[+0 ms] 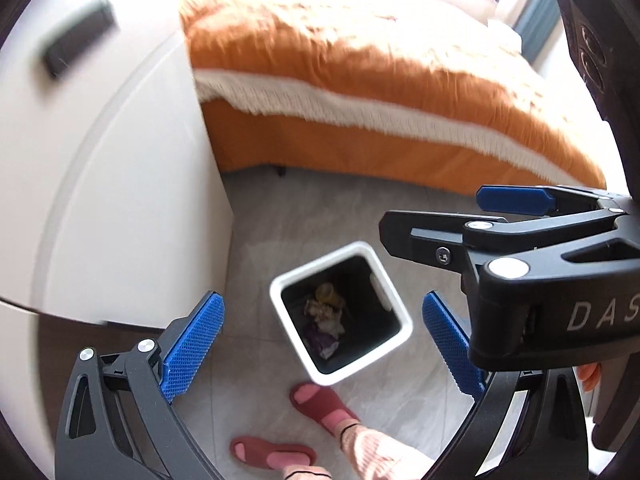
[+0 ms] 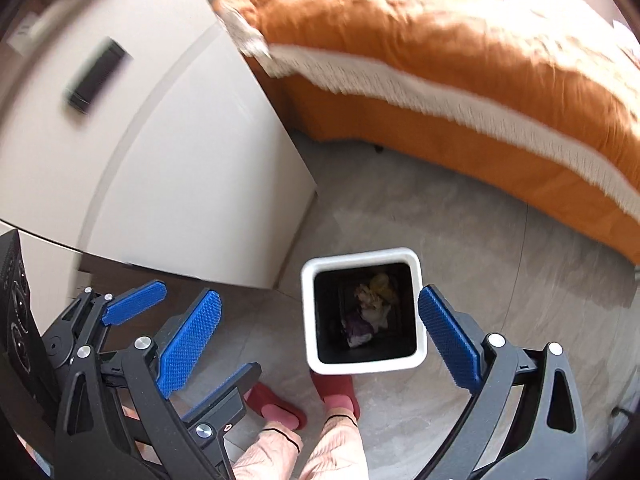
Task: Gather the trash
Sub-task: 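Open both tools to drop the cup and tissue into the bin, then move both tools back to the desk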
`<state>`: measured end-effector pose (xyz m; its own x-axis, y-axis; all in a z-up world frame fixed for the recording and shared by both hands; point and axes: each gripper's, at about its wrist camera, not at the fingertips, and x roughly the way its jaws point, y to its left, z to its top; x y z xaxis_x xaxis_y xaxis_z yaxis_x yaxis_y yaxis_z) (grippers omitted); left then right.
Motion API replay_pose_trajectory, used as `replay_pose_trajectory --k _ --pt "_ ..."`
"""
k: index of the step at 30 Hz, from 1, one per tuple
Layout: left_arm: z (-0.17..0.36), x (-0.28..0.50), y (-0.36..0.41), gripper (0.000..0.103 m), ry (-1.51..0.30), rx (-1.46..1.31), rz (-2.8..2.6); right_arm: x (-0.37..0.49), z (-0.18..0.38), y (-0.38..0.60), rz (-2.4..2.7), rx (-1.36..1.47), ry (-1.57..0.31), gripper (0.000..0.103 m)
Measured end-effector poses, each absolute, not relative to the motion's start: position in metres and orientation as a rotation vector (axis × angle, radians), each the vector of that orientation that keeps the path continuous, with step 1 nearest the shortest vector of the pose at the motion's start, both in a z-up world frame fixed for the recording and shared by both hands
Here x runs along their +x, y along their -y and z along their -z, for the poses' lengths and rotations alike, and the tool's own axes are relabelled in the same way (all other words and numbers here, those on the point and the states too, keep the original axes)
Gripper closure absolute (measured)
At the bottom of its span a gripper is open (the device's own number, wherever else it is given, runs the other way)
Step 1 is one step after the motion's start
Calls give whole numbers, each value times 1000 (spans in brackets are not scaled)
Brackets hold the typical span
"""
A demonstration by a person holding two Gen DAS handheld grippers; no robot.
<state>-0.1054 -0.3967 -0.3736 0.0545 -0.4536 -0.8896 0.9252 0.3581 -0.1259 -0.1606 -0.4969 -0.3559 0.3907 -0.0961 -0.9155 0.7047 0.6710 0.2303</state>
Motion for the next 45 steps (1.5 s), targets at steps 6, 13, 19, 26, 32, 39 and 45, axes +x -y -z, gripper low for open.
replay_pose_trajectory --k 6,13,19,26,32,39,45 --pt "283 -92 374 5 -943 456 1108 -140 261 484 525 532 -916 5" --pt "204 -84 348 5 -838 368 1030 -121 192 469 456 444 -815 5" --pt "160 -67 320 5 -762 316 924 -90 149 450 361 399 -740 5" --pt "129 -34 257 5 -712 259 732 -35 115 403 175 324 -684 5" --pt "108 0 188 5 -681 204 515 11 95 340 7 221 -638 5" --pt "89 20 116 5 -653 157 333 51 87 280 -153 161 -635 5" --pt "100 31 63 5 -689 96 237 82 94 233 -231 128 -664 5"
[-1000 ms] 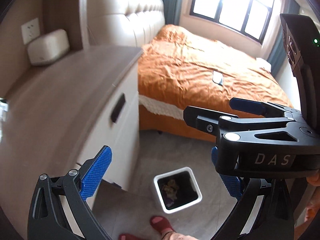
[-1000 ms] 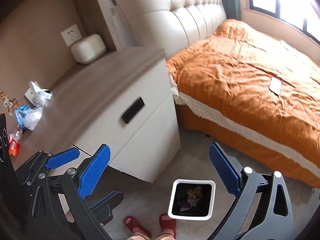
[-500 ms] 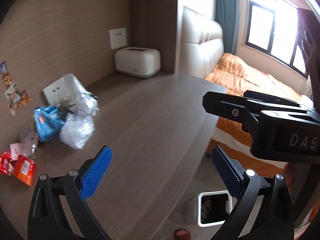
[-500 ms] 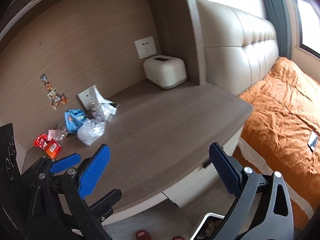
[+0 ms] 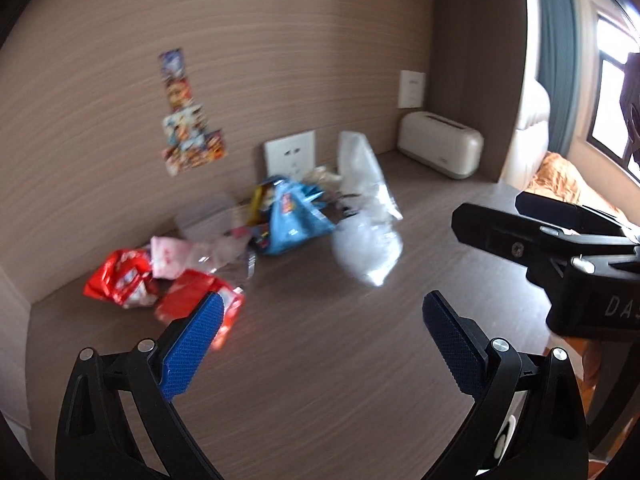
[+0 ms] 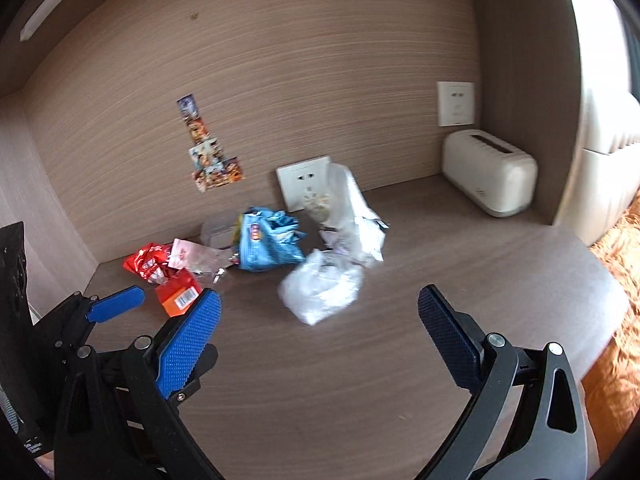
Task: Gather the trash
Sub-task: 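Move both tools back to the desk, then grasp the red-labelled plastic bottle with the left tool while the right tool grasps the clear plastic bag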
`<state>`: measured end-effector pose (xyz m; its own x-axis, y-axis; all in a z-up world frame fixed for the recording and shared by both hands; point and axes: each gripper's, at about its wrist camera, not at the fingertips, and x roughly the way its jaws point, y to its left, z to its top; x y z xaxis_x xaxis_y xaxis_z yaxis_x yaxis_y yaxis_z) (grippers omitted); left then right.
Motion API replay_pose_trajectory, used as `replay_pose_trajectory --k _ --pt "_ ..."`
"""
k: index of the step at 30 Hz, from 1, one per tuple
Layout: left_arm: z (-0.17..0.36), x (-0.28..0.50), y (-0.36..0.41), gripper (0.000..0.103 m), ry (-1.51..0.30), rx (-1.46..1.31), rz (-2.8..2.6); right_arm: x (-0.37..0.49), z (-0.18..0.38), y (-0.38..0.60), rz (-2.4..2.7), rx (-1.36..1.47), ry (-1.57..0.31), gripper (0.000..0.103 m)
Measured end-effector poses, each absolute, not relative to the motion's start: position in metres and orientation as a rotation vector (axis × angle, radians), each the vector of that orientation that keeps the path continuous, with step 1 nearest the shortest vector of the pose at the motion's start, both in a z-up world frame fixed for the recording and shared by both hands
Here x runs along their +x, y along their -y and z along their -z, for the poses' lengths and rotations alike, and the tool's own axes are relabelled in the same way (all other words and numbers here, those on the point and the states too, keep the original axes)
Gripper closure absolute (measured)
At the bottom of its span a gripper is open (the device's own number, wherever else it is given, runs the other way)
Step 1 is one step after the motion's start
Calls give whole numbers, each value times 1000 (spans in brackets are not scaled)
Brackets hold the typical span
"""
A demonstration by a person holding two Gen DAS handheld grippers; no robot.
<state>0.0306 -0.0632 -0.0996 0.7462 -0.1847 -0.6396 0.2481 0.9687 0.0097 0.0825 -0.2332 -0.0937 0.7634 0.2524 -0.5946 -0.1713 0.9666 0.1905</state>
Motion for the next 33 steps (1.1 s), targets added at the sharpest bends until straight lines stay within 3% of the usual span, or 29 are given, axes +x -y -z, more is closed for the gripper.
replay_pose_trajectory --k 10,28,30,33 --pt "147 62 1 5 -827 13 244 124 125 186 -229 64 -744 5" --pt "171 136 -12 6 -894 -82 398 184 181 184 -67 59 -842 5" --pt "172 144 -11 12 -894 -91 411 189 183 185 -56 61 -840 5" --pt "174 152 -8 48 -892 -77 405 197 189 187 -36 57 -847 7"
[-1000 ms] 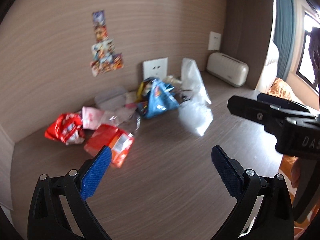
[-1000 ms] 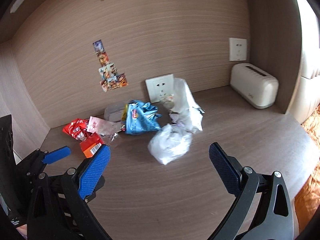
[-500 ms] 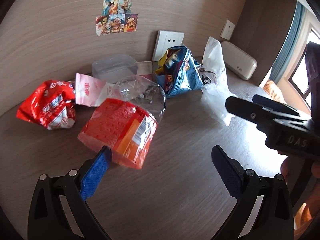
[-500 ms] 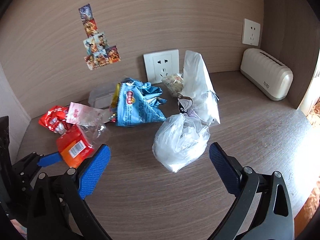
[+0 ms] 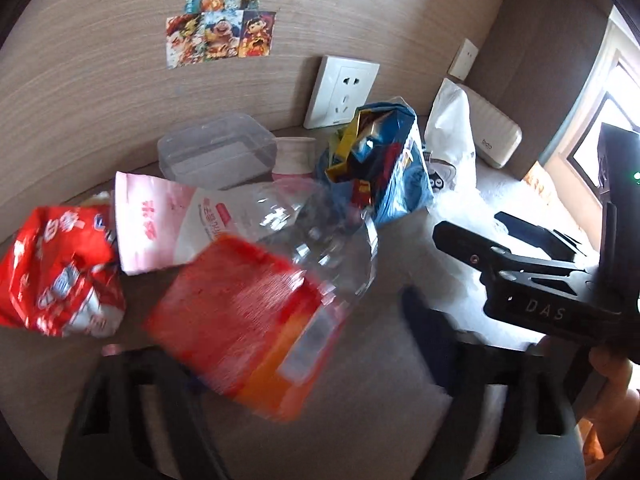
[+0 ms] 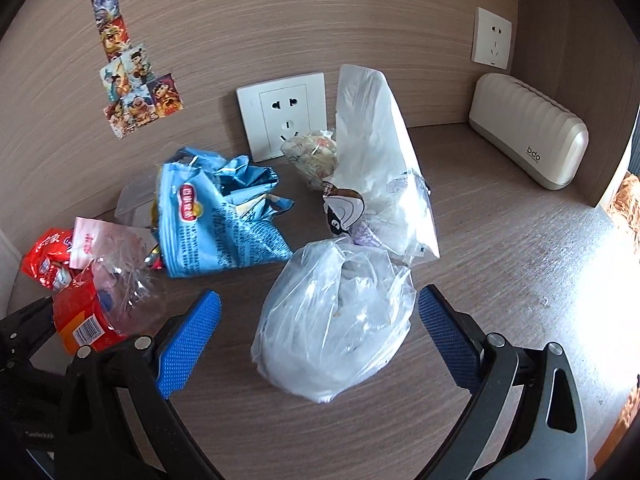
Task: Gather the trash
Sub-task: 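Grasp the red-labelled plastic bottle with the left tool while the right tool grasps the clear plastic bag, then carry the bottle and plastic bag with both tools over the white bin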
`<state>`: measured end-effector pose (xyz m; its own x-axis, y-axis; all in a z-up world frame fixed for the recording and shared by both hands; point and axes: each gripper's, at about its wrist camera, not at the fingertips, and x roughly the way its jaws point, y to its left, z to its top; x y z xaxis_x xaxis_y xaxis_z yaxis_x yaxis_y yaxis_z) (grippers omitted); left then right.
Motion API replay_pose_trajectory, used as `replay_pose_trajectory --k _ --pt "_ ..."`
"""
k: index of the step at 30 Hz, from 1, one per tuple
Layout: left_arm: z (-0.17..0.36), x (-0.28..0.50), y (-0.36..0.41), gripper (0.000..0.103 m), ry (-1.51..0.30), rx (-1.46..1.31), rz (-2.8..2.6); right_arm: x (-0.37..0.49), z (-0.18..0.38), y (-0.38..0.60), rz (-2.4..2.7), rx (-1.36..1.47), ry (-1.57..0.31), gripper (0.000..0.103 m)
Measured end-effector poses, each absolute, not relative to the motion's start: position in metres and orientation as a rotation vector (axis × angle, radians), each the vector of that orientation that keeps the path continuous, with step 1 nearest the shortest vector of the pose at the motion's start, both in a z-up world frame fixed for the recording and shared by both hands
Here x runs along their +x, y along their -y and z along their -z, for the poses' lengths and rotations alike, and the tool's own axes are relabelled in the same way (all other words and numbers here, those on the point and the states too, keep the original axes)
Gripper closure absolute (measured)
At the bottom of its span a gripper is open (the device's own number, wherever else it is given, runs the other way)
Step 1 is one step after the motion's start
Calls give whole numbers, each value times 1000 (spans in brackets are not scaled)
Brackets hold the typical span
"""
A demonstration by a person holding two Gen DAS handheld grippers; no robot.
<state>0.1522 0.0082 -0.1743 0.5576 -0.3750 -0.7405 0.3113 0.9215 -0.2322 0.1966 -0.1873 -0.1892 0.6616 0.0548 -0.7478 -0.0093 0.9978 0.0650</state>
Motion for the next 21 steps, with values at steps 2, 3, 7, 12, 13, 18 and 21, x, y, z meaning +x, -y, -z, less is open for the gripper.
replay_pose_trajectory --k 2,3,7,12,13,18,21 --pt "174 155 -6 61 -883 -71 414 201 194 188 -34 54 -866 41" --pt "173 156 -5 64 -877 -71 419 202 193 190 -35 52 -859 44" --pt "164 155 1 92 -850 -58 430 194 186 192 -51 57 -860 54" --pt "144 141 5 92 -820 -48 445 171 160 195 -69 44 -823 54" --pt "139 136 6 92 -807 -32 442 167 154 195 -73 40 -814 54" --pt "112 115 17 92 -766 0 465 136 119 202 -86 32 -751 54" --pt "95 101 31 92 -733 31 488 119 101 214 -81 37 -716 54"
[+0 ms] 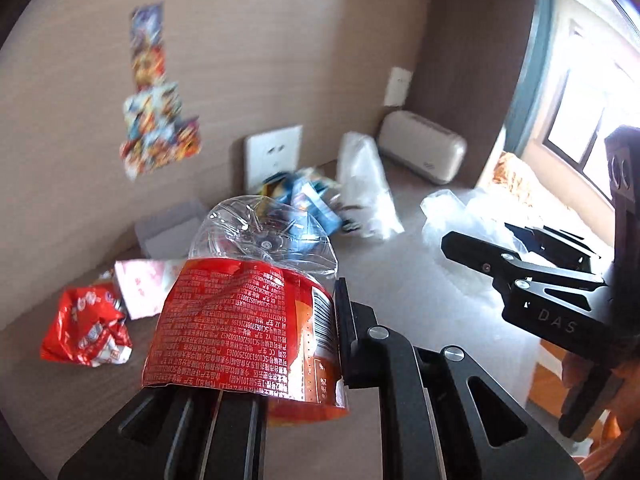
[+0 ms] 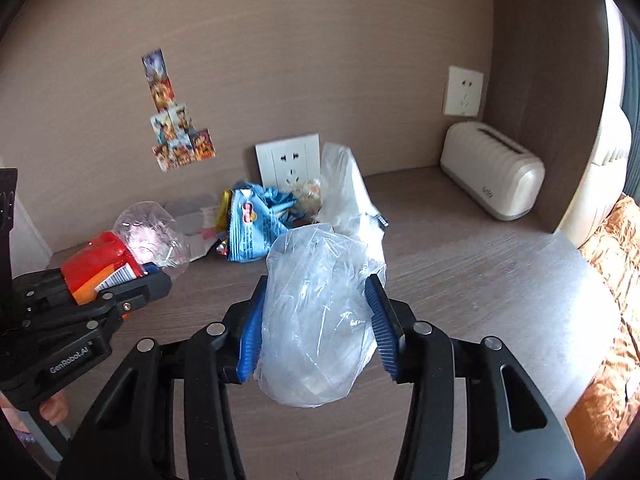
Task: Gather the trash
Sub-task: 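Carry the bottle and plastic bag with both tools over the white bin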
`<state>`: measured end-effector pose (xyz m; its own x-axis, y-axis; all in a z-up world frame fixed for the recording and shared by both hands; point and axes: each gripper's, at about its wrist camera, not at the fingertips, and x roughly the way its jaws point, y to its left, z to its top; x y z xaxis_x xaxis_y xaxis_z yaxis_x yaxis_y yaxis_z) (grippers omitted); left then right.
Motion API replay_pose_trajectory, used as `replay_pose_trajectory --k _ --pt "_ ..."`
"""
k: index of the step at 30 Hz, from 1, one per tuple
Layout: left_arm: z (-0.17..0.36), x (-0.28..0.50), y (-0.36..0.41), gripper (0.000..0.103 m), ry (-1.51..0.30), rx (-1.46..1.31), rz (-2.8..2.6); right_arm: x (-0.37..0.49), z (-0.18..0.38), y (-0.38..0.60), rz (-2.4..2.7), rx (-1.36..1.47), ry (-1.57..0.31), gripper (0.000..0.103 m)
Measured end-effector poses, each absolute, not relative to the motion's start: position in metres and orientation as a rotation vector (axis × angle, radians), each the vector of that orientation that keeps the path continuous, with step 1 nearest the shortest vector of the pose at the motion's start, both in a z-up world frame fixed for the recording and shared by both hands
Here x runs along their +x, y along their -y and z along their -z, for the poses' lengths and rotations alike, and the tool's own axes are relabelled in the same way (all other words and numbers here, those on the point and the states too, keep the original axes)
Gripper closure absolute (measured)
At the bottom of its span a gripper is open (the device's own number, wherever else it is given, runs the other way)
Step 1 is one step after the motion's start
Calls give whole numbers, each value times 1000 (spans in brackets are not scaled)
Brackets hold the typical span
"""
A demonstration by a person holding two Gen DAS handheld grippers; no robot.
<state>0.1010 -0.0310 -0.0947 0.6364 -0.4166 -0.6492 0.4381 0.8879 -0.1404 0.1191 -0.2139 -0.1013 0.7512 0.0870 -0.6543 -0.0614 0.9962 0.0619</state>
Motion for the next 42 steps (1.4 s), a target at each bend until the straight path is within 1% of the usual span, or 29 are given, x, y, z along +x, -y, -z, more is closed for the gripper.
replay_pose_trajectory --k 5,10,21,27,33,37,42 --pt "73 75 67 92 -686 68 567 85 79 239 -54 63 -681 54" --pt "63 48 118 92 -676 105 680 46 70 277 9 105 -671 54" --pt "73 -12 231 92 -713 224 946 -42 80 364 226 223 -694 54" --pt "96 -46 288 92 -764 310 1071 -90 100 403 343 308 -733 54" --pt "135 -65 334 92 -844 376 1169 -125 128 430 424 370 -785 54" --pt "167 -78 355 92 -925 408 1217 -144 155 443 463 421 -832 54" --pt "207 -87 376 92 -1017 435 1262 -160 203 463 474 542 -907 54"
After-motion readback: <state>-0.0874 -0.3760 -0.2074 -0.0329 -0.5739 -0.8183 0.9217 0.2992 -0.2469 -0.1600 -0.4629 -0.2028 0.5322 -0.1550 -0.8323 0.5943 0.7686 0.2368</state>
